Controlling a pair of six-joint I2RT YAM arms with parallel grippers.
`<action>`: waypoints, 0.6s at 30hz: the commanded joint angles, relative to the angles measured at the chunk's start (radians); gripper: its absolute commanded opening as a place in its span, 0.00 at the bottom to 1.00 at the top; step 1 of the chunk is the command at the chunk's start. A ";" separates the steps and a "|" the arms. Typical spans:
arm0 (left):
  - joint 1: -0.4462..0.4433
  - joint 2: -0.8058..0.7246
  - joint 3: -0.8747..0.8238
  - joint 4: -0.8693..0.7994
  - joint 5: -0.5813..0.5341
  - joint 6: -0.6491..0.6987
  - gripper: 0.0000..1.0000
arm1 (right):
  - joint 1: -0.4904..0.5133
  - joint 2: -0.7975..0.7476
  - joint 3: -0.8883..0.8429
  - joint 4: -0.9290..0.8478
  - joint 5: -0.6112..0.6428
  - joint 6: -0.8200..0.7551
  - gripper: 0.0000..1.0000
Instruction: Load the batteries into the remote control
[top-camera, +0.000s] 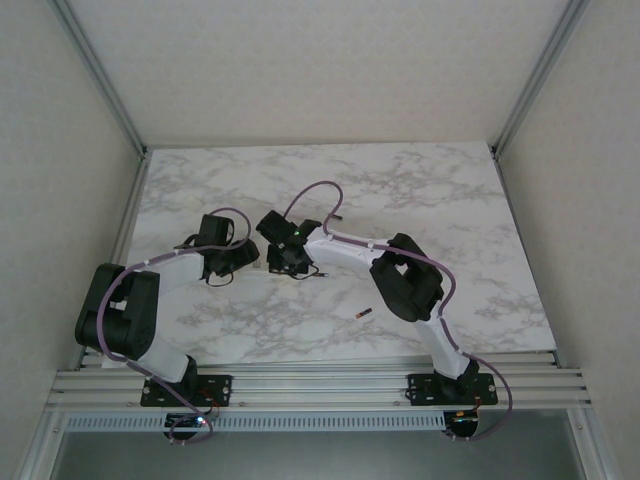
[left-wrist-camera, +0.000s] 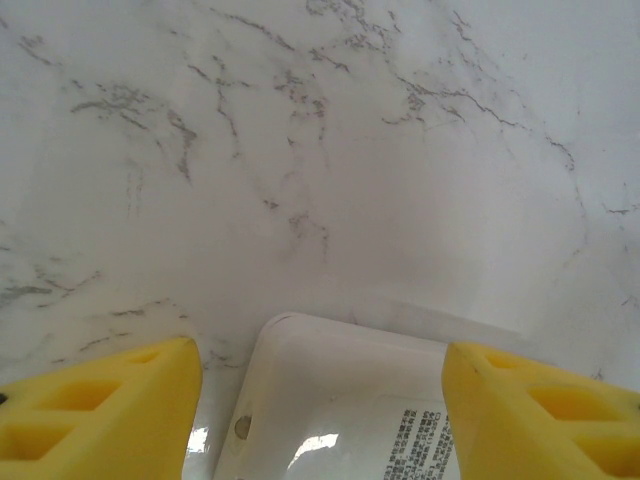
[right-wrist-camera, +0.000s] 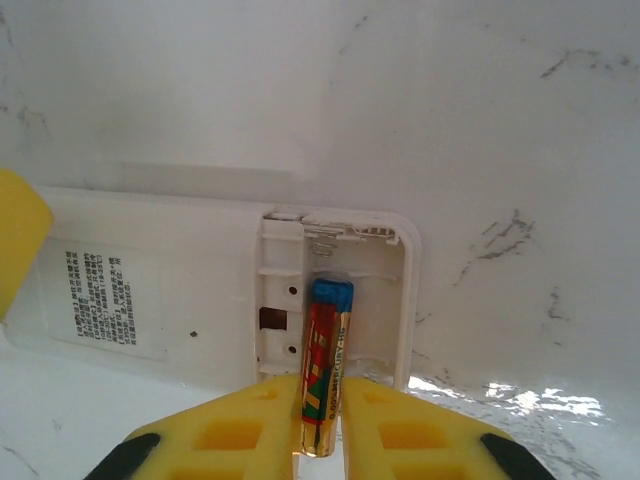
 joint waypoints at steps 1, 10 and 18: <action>-0.002 -0.001 -0.012 -0.007 0.004 -0.001 0.64 | 0.009 0.038 0.024 -0.016 -0.001 0.001 0.17; -0.001 -0.001 -0.016 -0.006 0.004 0.002 0.65 | 0.010 0.066 0.043 0.003 0.022 -0.025 0.14; -0.001 -0.001 -0.015 -0.009 0.001 0.003 0.64 | 0.010 0.070 0.037 0.057 0.060 -0.130 0.13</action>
